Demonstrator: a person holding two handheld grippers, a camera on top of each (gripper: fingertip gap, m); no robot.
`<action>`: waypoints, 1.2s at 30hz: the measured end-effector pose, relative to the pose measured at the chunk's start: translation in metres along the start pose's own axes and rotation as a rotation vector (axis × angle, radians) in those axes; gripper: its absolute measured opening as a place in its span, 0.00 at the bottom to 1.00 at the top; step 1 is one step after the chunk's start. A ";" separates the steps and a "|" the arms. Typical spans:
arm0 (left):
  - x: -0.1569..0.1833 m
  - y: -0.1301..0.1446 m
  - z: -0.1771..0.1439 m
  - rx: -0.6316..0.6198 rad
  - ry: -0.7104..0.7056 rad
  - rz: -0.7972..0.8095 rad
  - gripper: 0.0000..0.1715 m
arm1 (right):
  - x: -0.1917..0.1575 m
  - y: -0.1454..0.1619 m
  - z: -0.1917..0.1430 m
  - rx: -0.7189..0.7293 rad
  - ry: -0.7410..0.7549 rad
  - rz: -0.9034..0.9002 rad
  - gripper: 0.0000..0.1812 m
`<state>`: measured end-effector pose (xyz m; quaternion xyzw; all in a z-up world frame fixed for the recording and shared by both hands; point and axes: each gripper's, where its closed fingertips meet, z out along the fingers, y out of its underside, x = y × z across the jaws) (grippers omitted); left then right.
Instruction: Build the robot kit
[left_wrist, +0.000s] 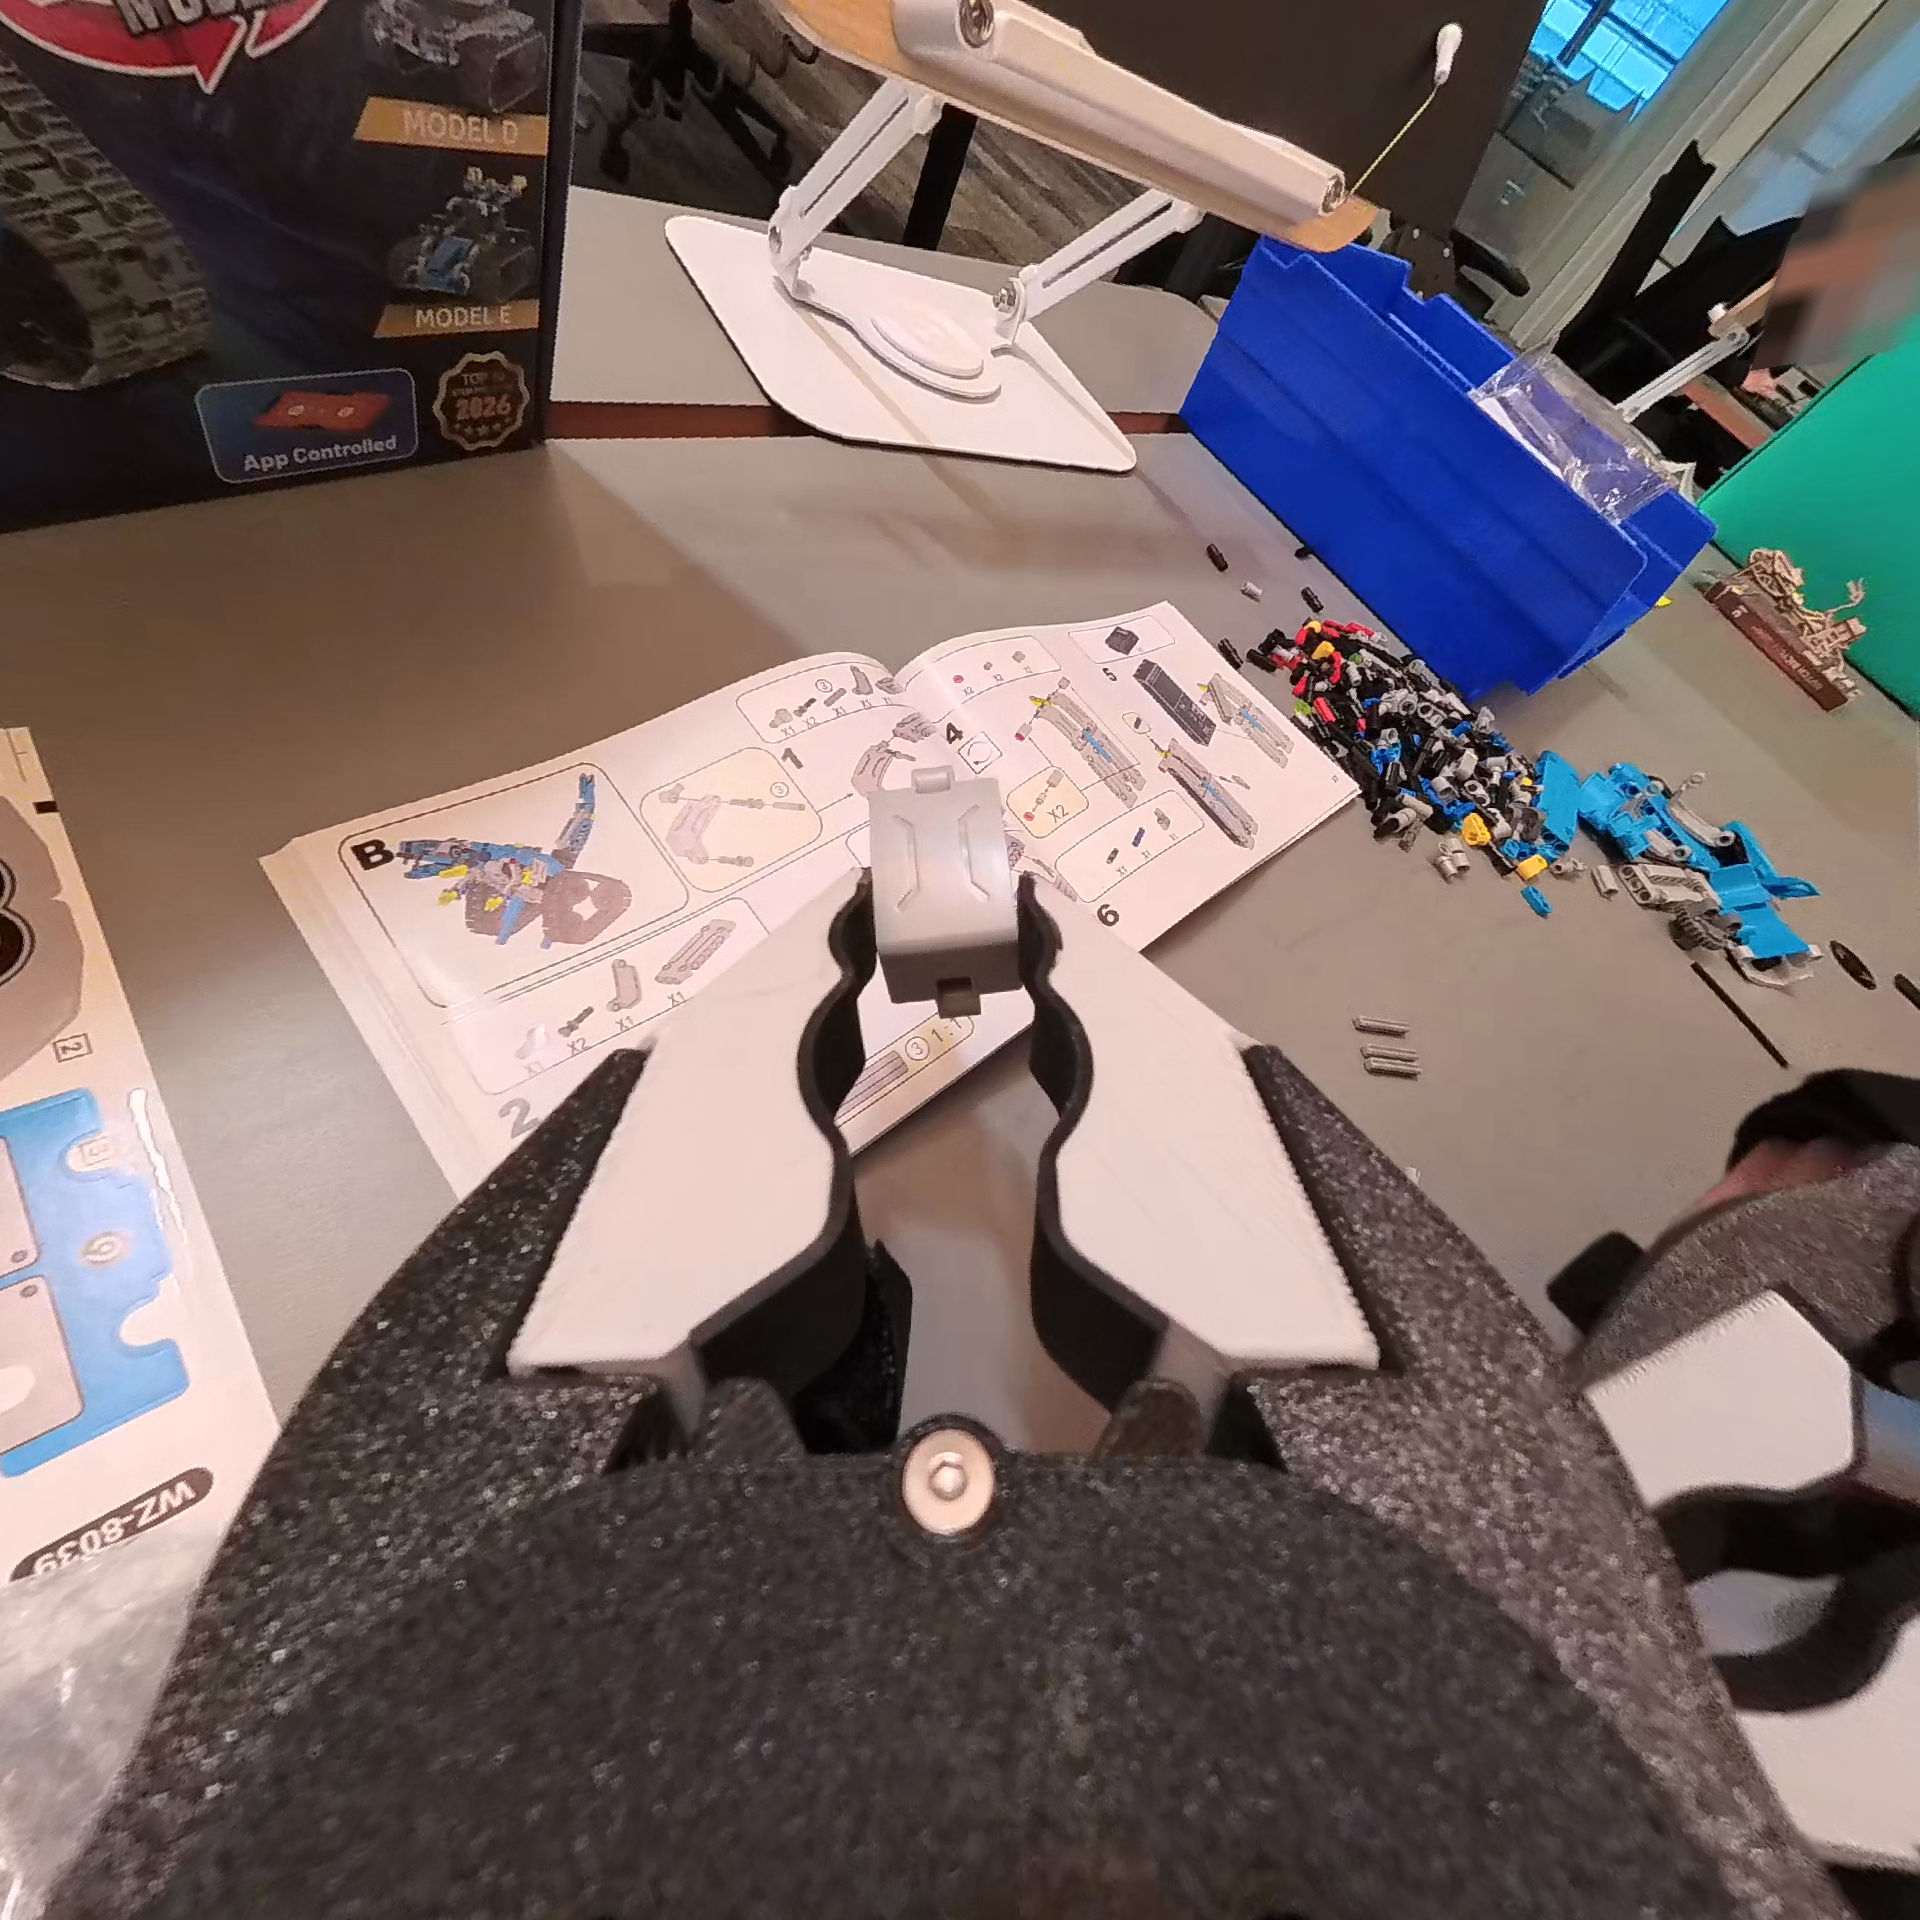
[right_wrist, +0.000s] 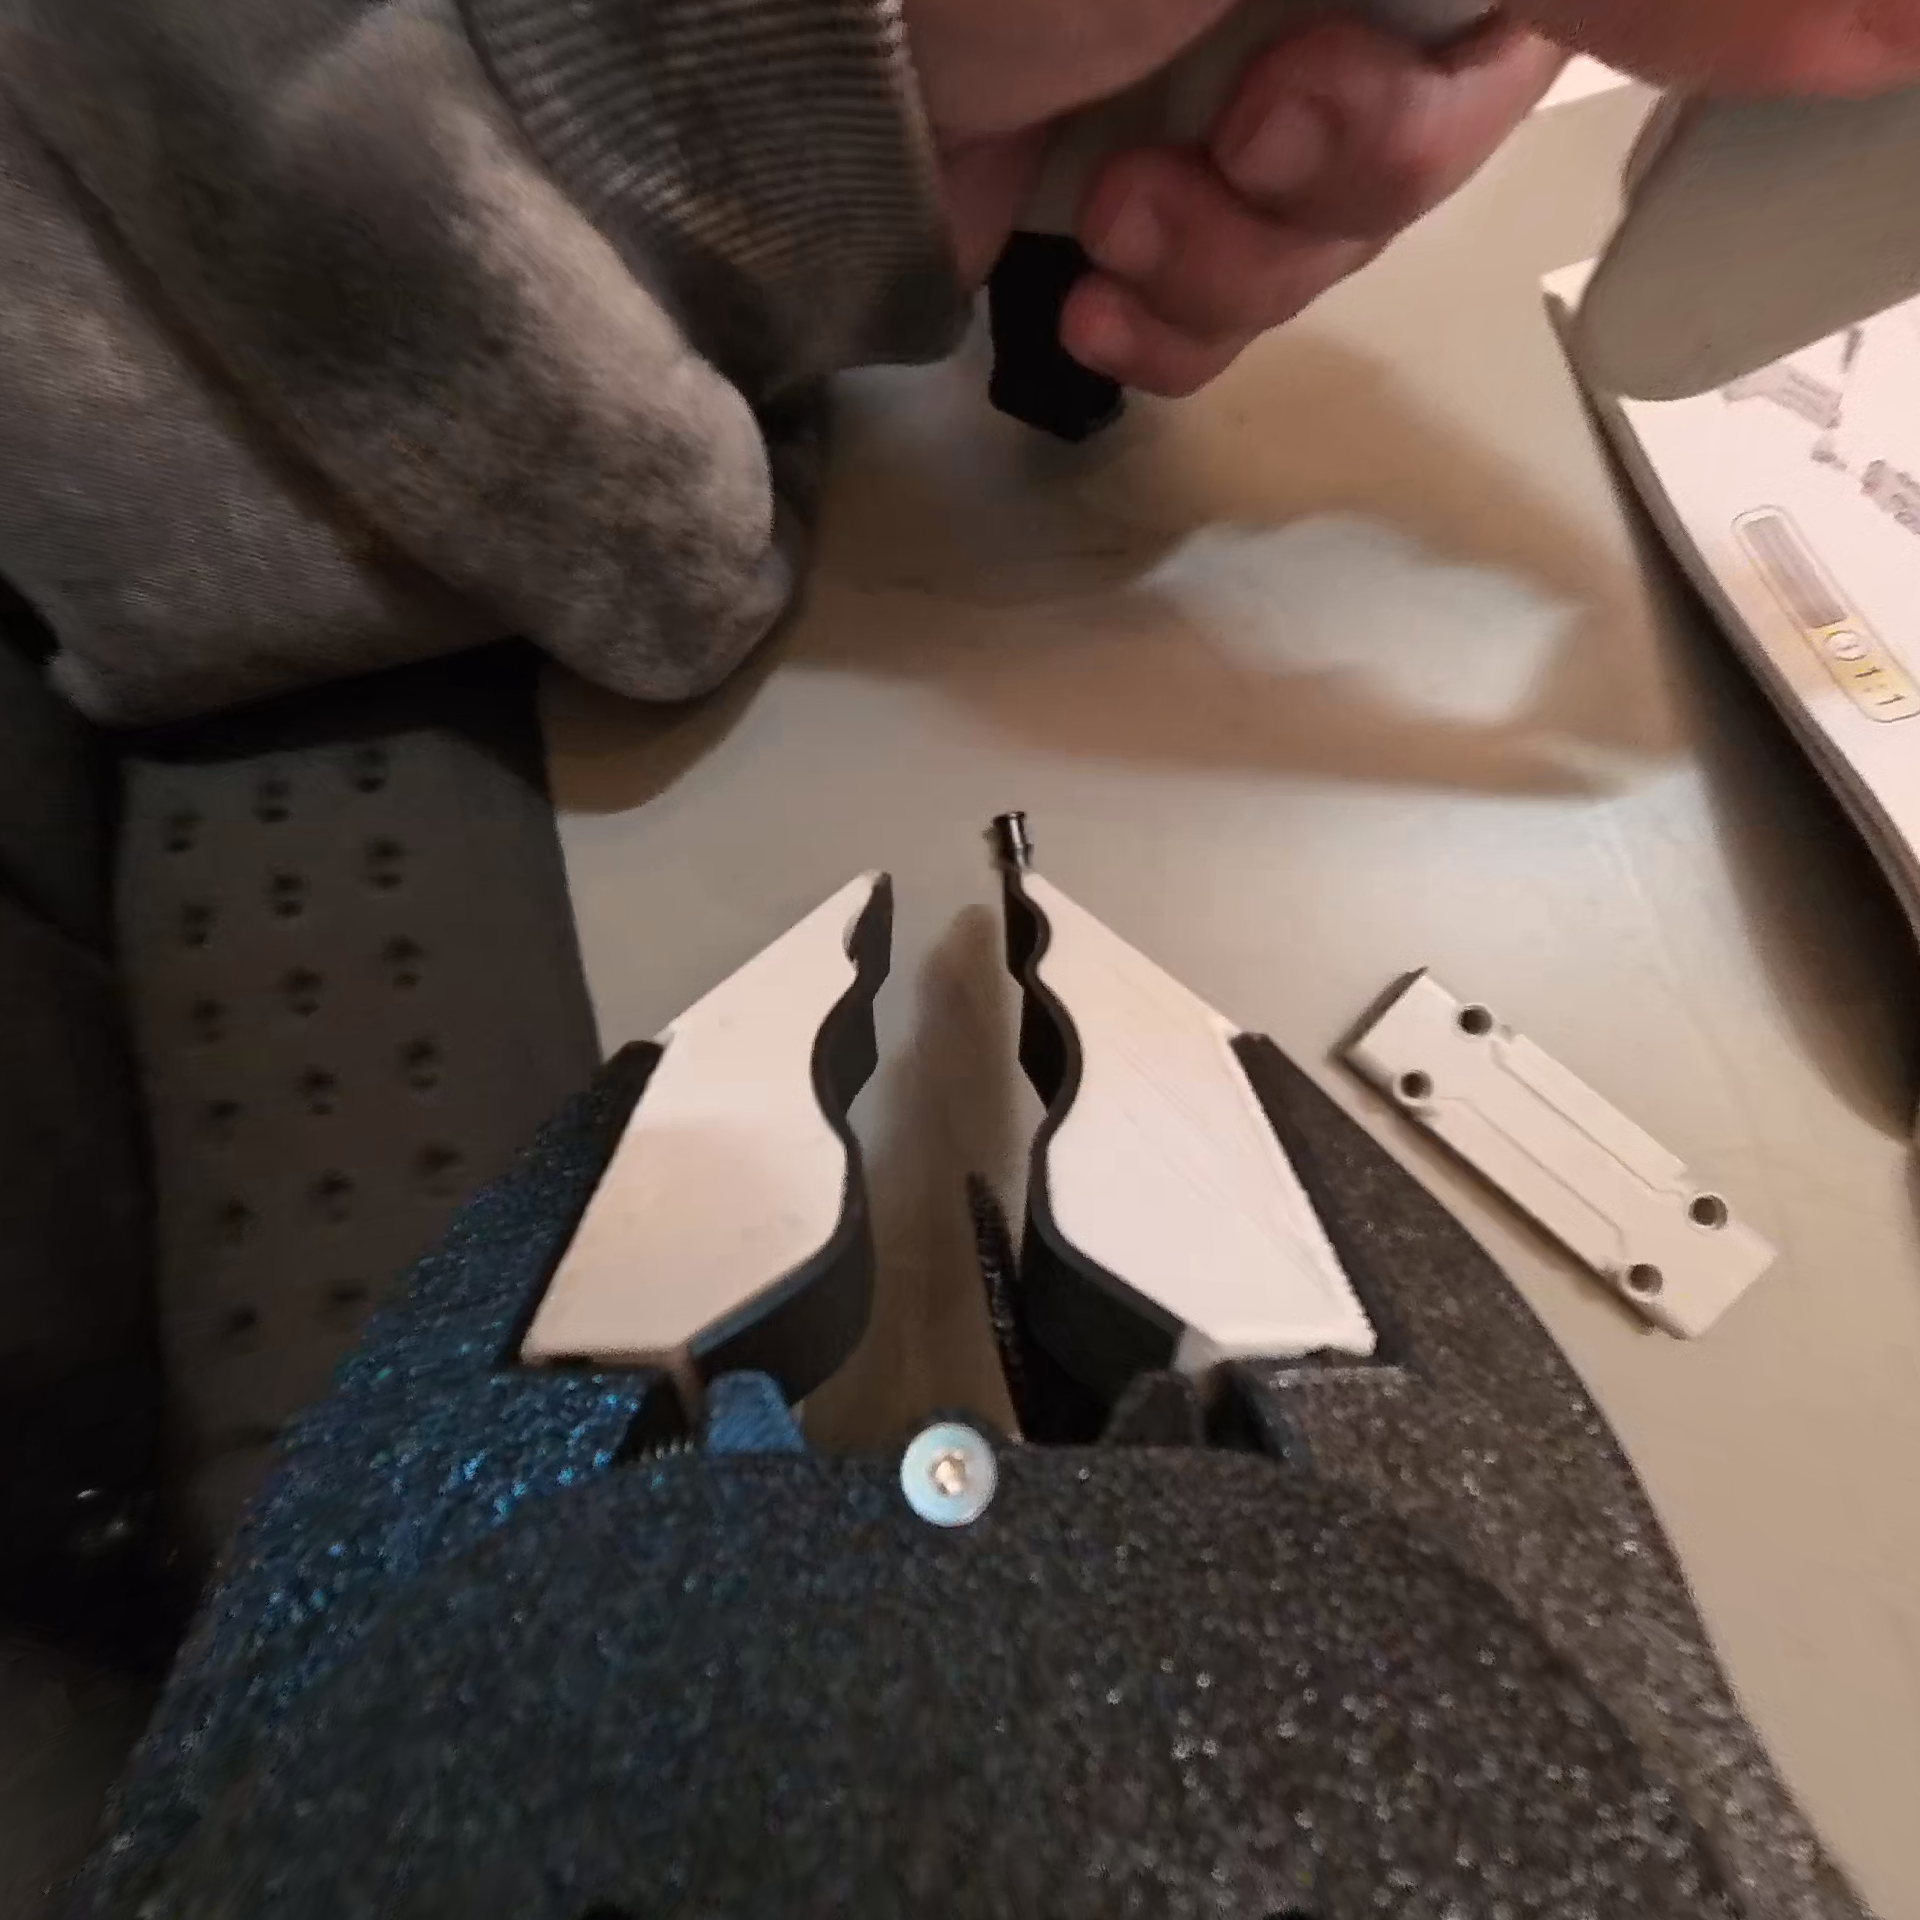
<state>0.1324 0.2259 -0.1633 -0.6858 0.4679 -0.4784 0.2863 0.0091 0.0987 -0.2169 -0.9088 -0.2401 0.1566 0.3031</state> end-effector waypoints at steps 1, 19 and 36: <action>0.001 0.000 0.000 0.000 0.003 0.000 0.15 | -0.005 0.001 0.001 -0.003 -0.016 -0.004 0.11; 0.007 -0.004 -0.003 0.017 0.034 -0.018 0.15 | 0.010 -0.012 0.025 -0.005 0.049 0.026 0.16; 0.005 -0.007 -0.006 0.030 0.042 -0.038 0.15 | 0.012 -0.015 0.029 0.096 0.128 0.006 0.04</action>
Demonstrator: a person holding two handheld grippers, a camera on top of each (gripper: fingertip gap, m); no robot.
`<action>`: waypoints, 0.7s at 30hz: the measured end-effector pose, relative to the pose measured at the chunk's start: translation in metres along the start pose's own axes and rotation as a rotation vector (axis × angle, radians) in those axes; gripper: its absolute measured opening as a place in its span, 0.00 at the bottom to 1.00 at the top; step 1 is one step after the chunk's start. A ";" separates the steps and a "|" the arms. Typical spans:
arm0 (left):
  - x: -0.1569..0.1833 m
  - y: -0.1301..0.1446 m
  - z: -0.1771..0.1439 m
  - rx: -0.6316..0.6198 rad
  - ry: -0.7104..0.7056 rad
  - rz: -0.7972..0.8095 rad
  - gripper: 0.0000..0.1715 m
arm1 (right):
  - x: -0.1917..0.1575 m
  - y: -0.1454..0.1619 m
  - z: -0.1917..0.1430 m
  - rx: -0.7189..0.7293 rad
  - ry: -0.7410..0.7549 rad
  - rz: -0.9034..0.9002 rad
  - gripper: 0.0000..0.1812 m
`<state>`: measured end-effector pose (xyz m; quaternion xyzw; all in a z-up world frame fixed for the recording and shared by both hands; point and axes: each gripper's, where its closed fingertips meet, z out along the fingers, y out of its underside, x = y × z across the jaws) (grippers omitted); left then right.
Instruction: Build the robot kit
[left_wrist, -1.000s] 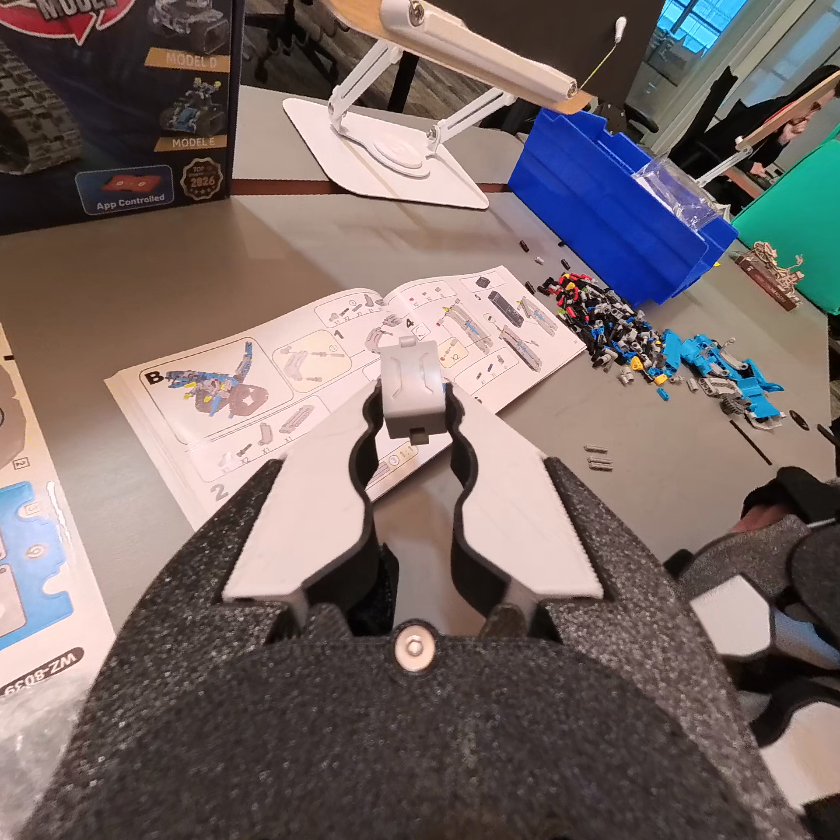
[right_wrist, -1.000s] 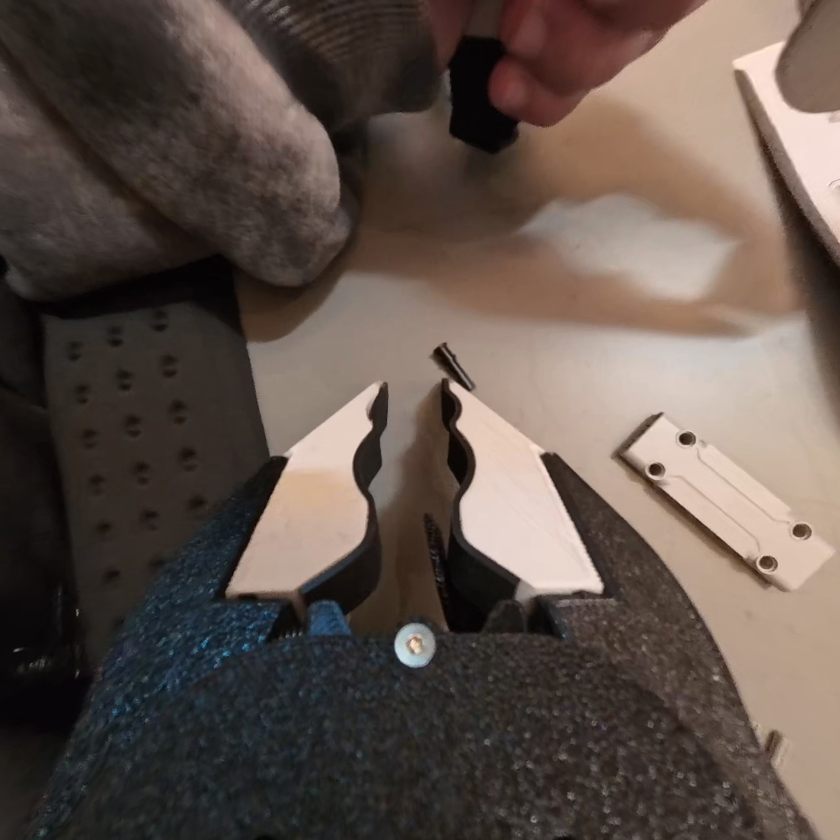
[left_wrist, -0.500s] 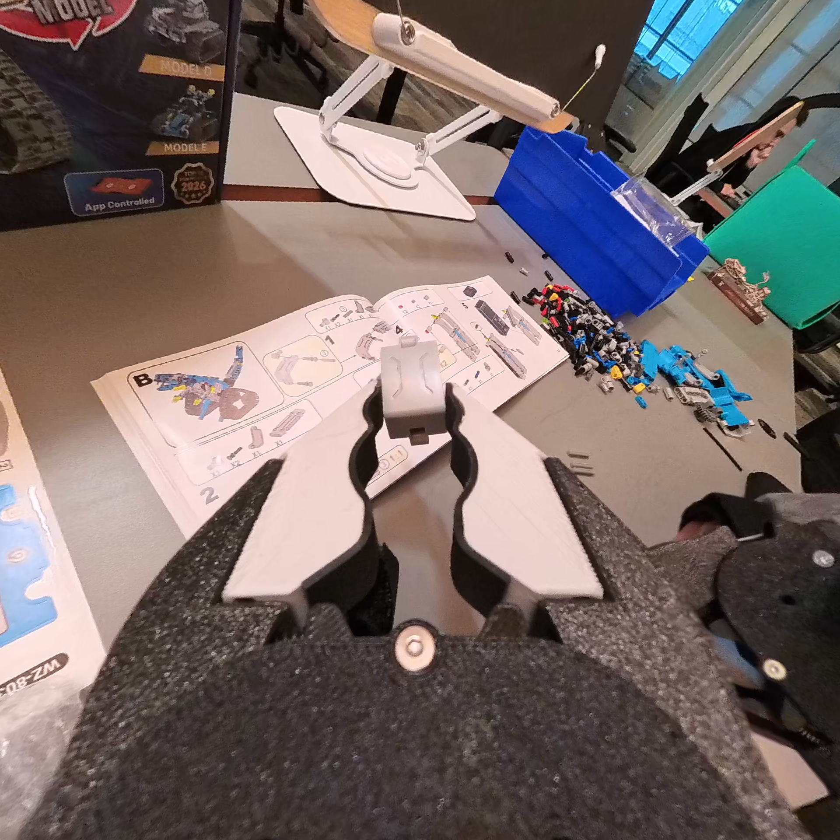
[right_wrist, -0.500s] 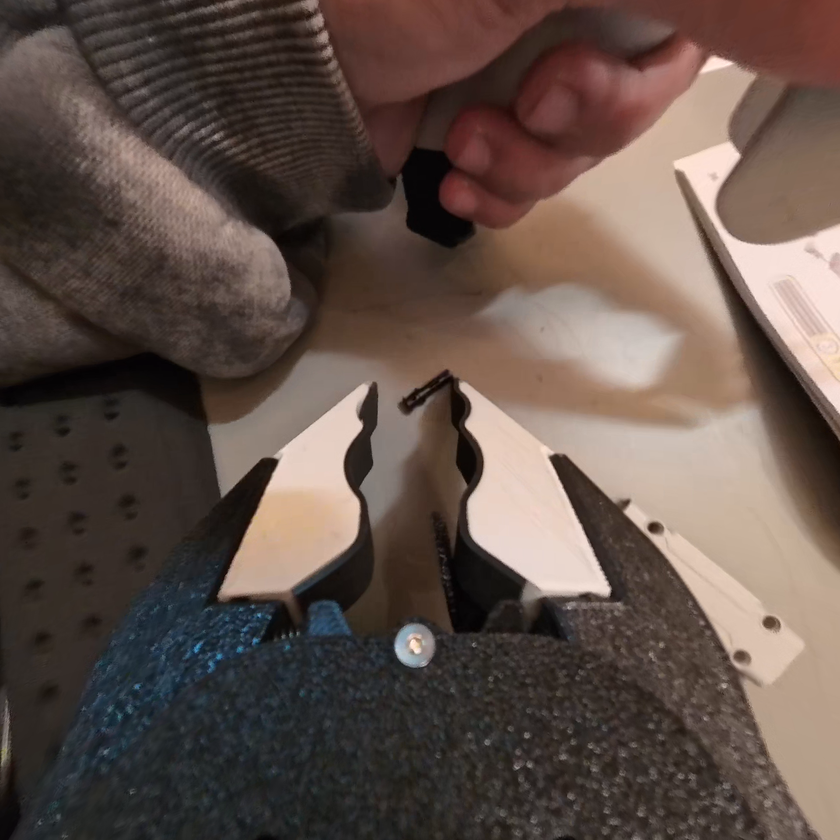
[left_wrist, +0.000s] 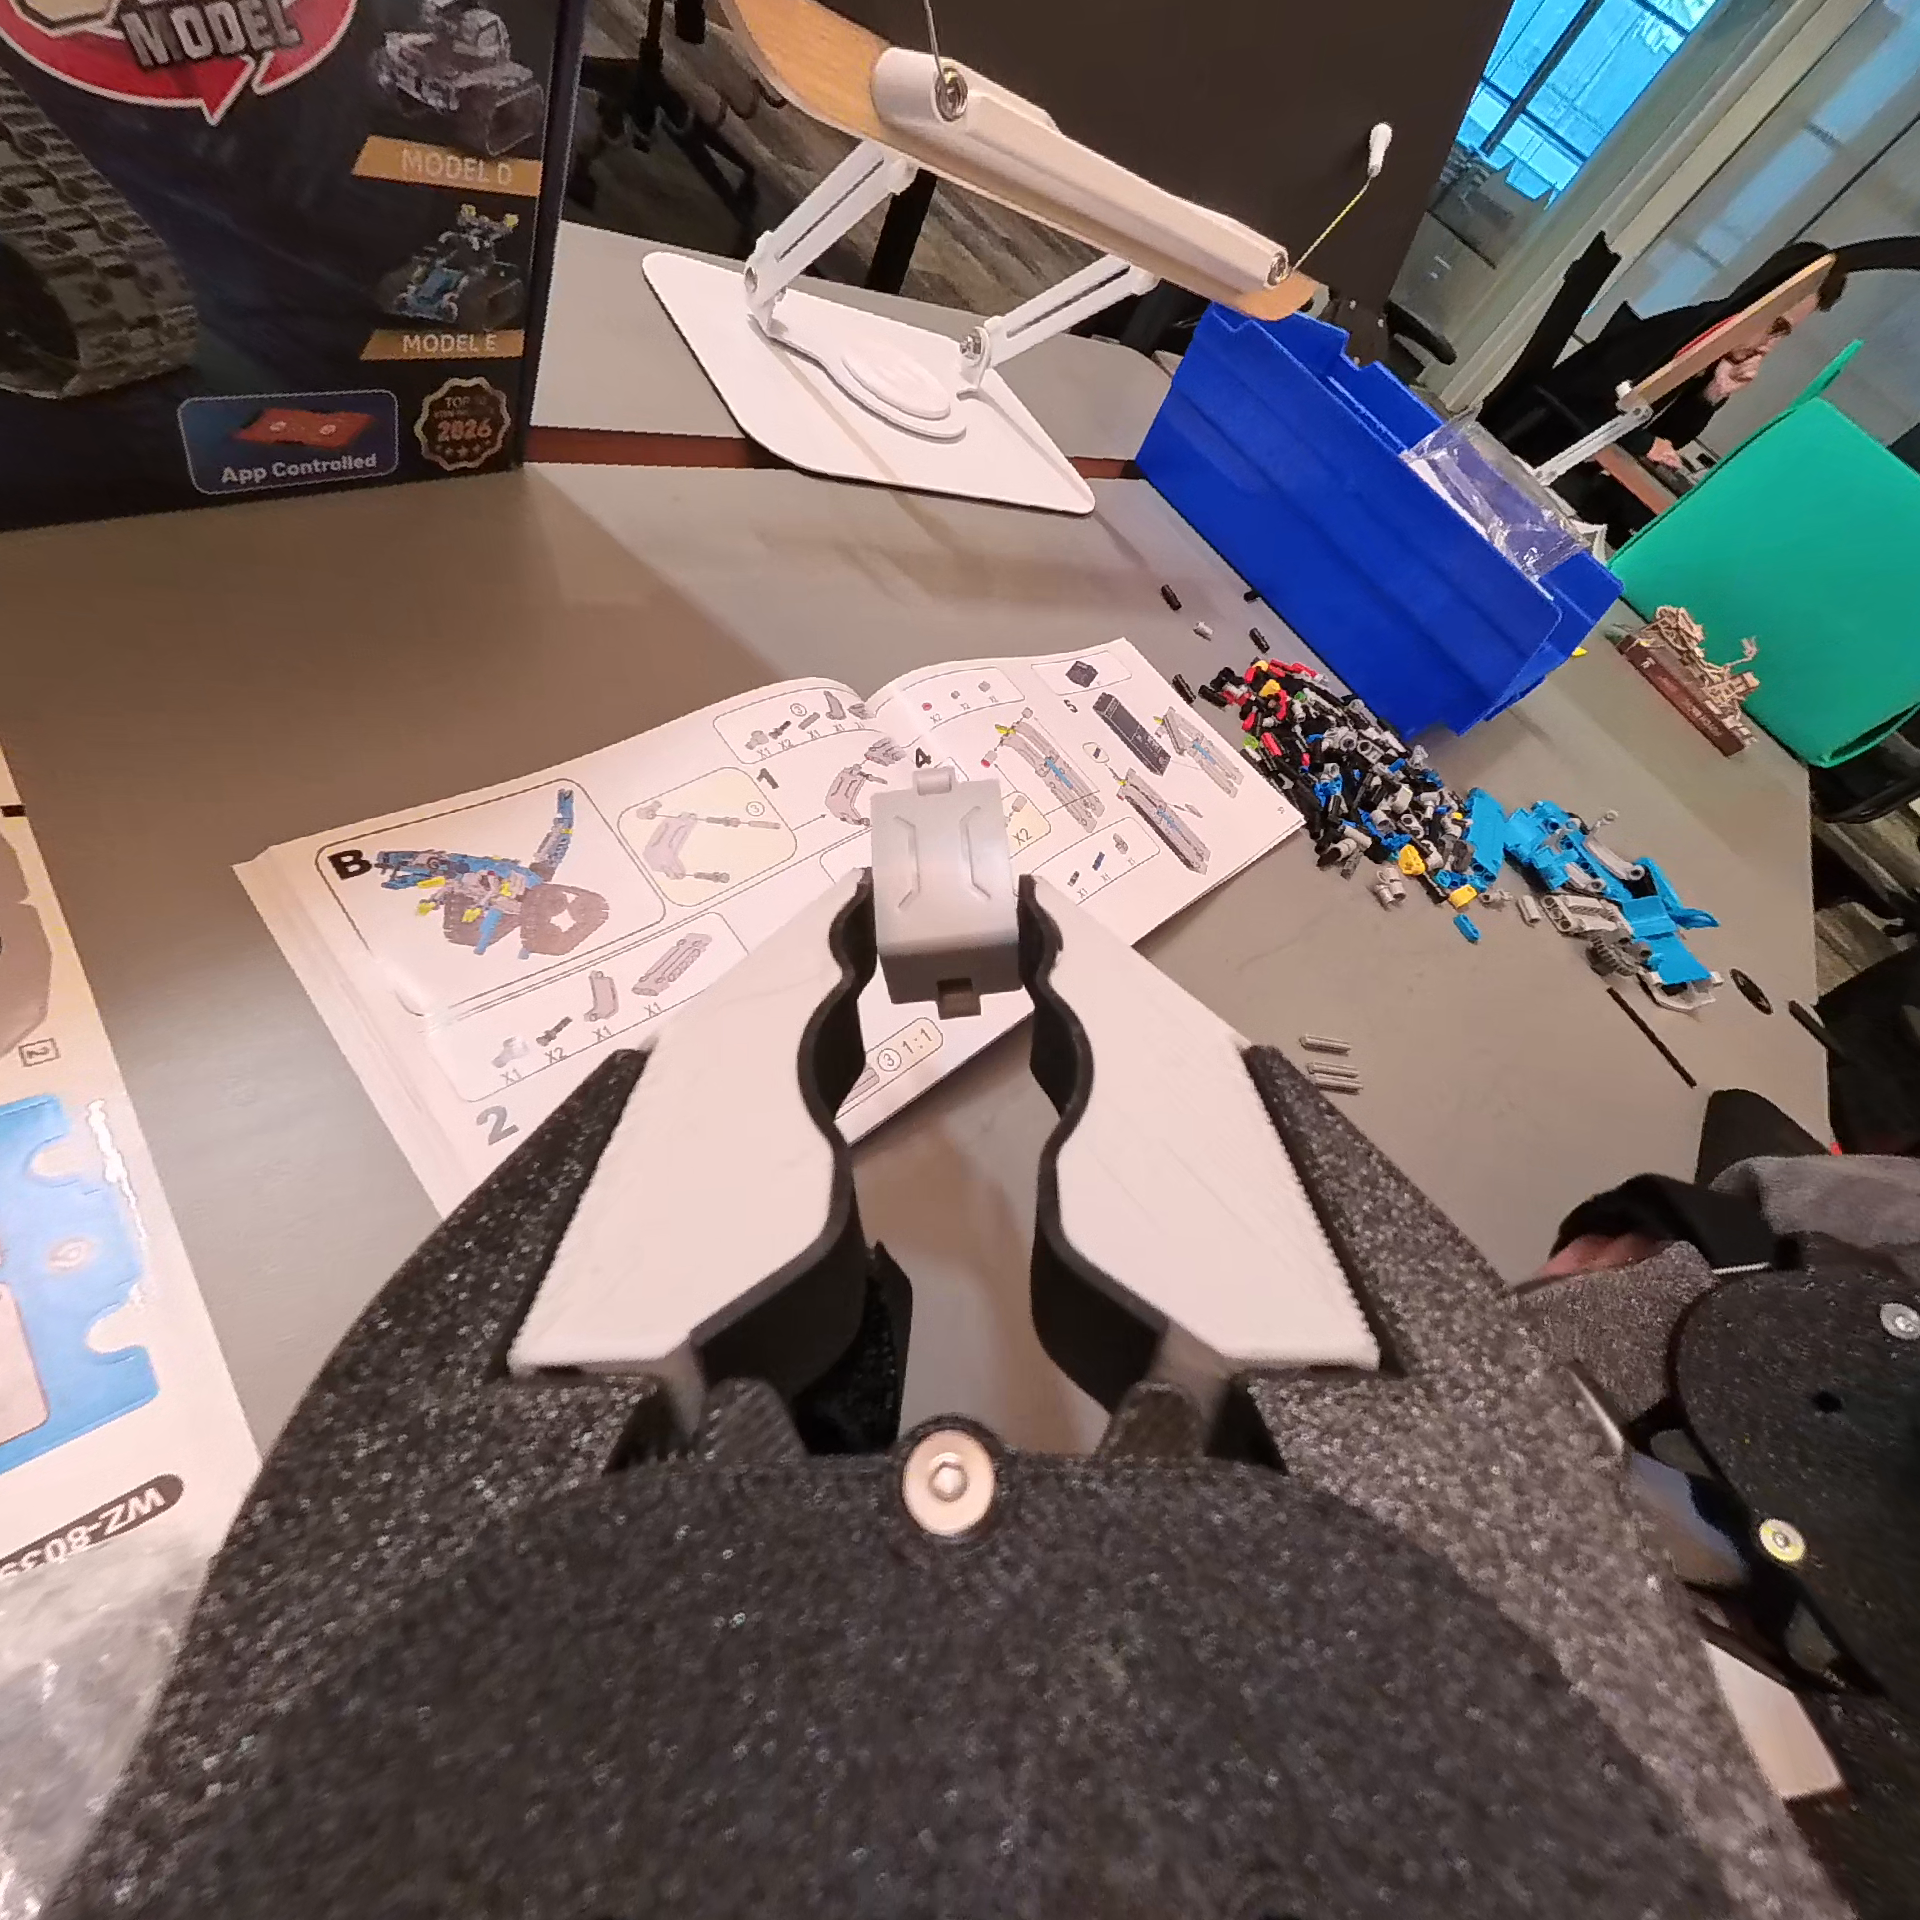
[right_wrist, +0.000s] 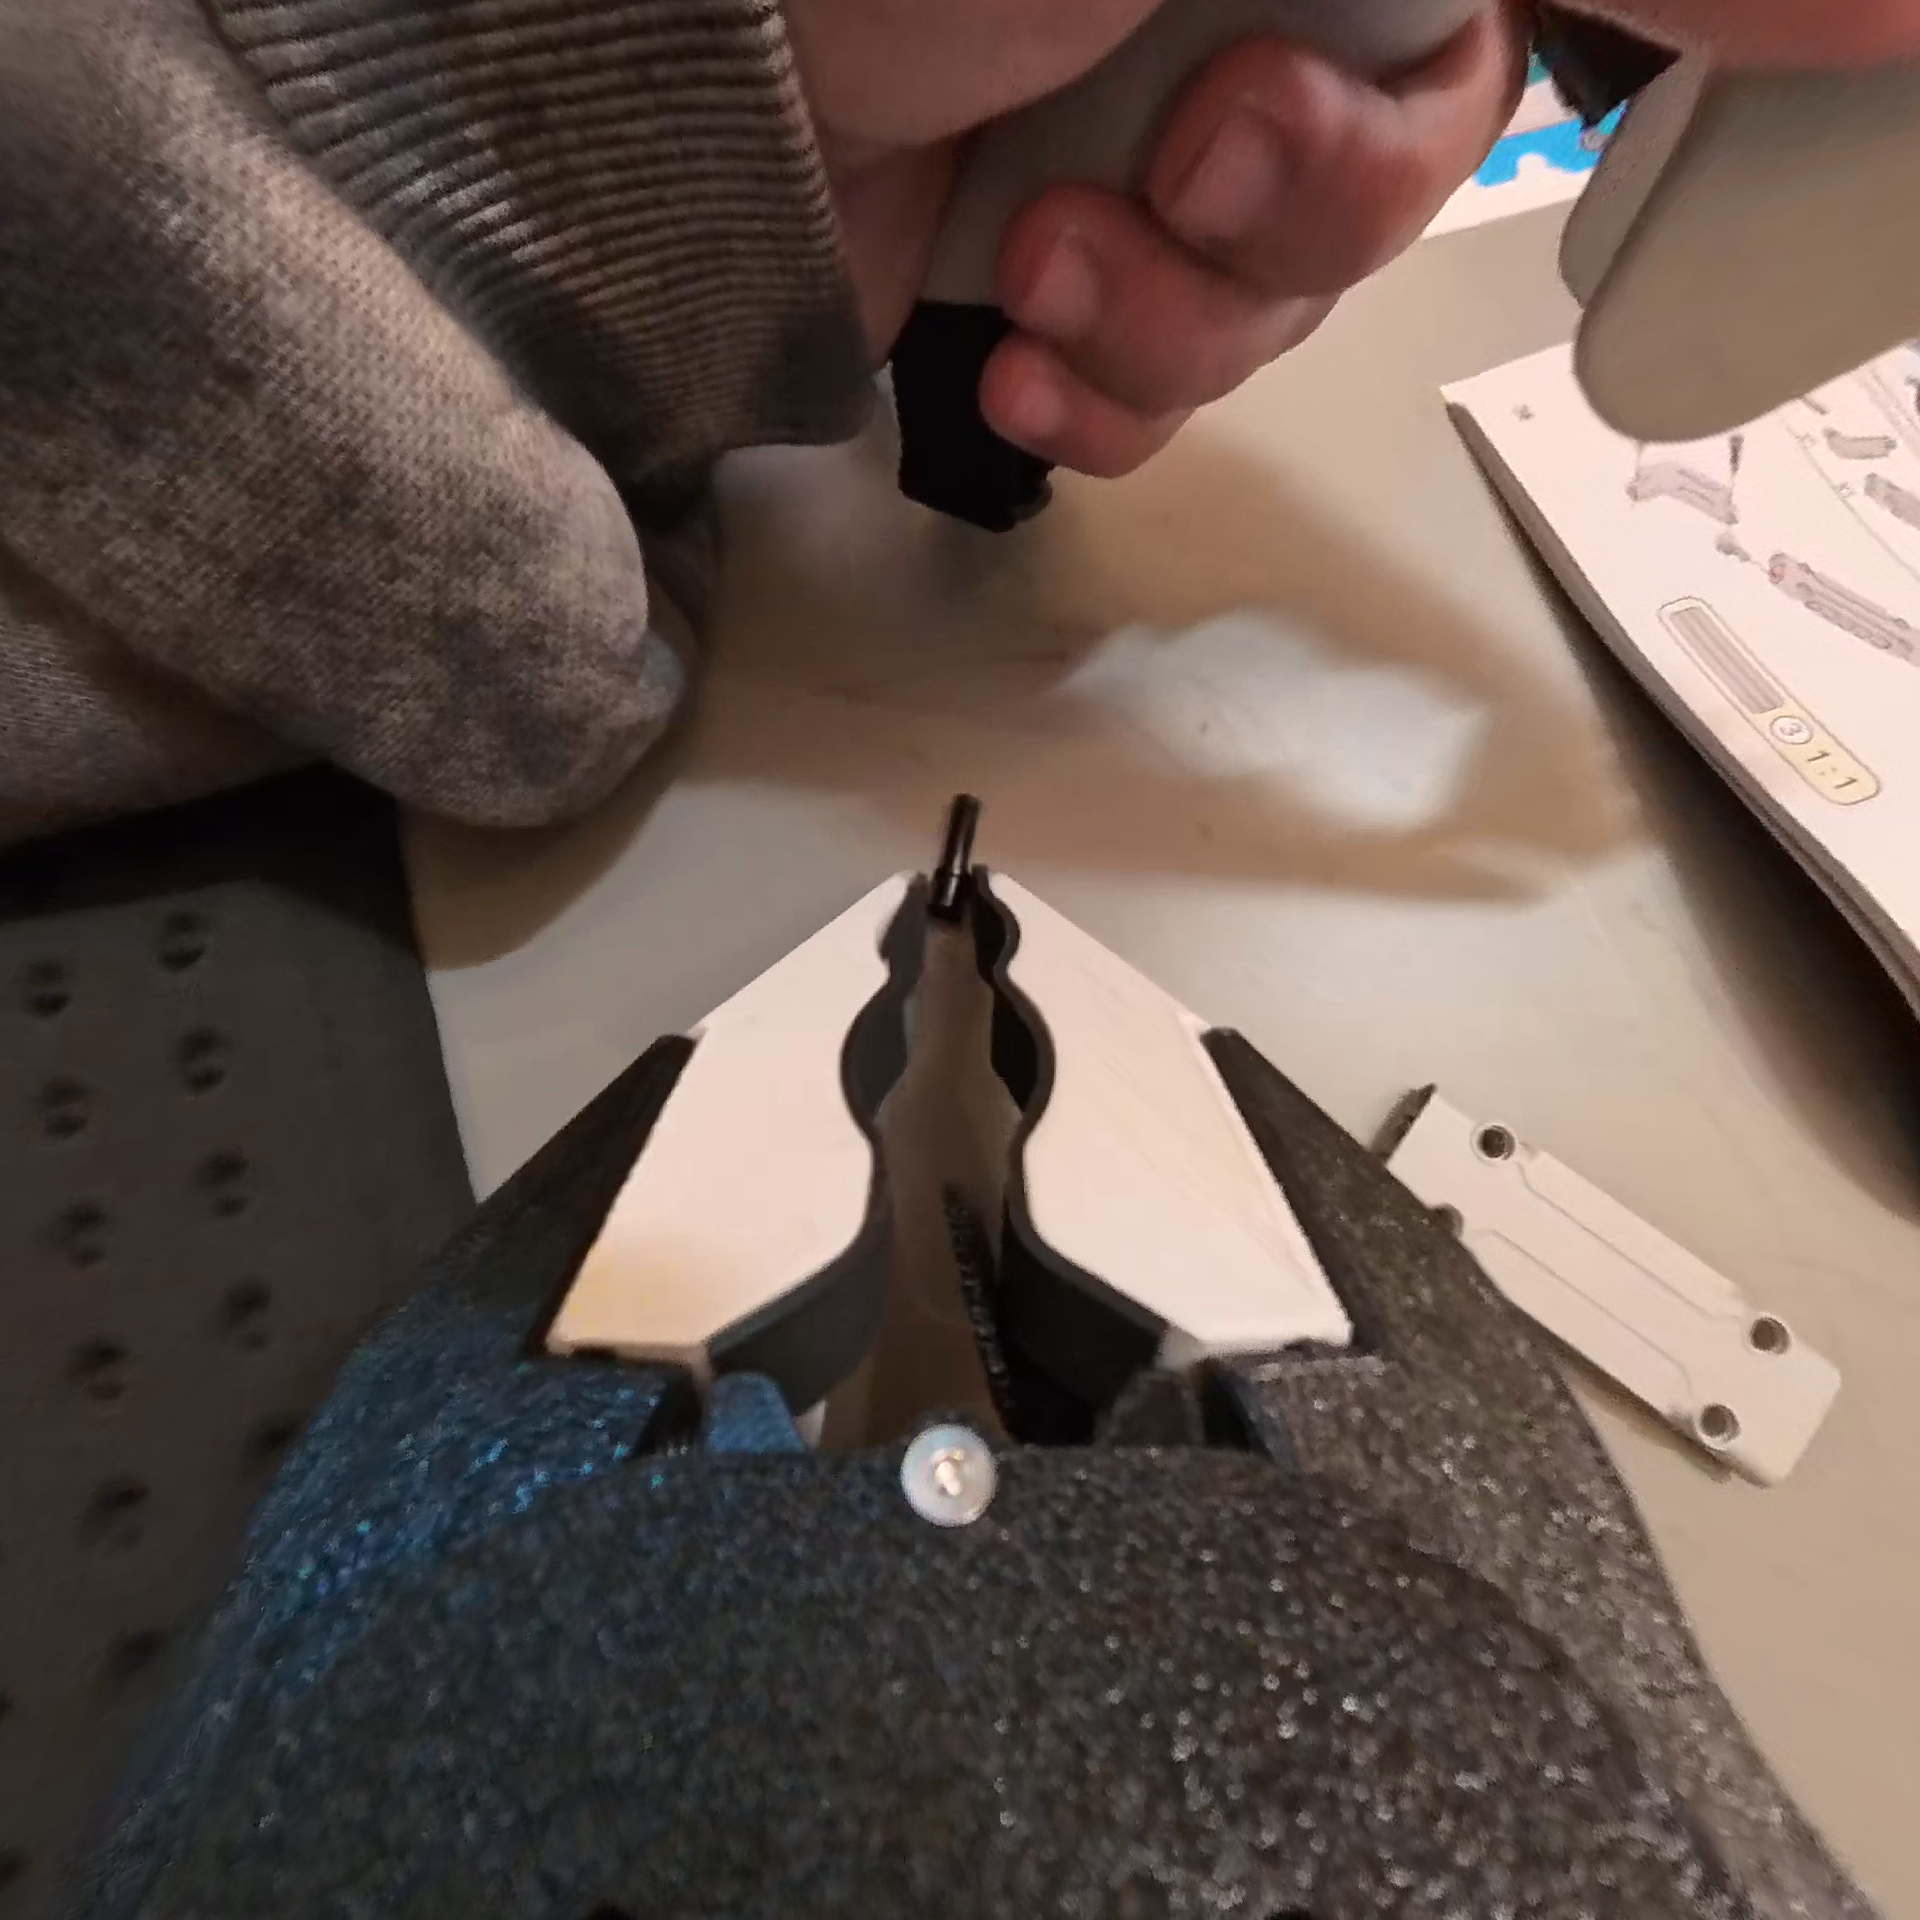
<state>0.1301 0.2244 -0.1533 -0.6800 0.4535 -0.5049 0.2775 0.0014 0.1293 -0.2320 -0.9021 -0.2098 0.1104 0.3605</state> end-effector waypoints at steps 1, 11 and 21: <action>0.000 0.000 0.000 0.003 0.002 0.003 0.15 | -0.001 -0.001 0.001 0.013 -0.002 0.001 0.03; 0.026 -0.020 -0.007 0.105 0.050 0.171 0.15 | 0.078 -0.037 -0.082 0.141 0.166 0.133 0.03; 0.063 -0.024 -0.009 0.197 0.054 0.520 0.15 | 0.138 -0.064 -0.138 0.346 0.144 0.404 0.02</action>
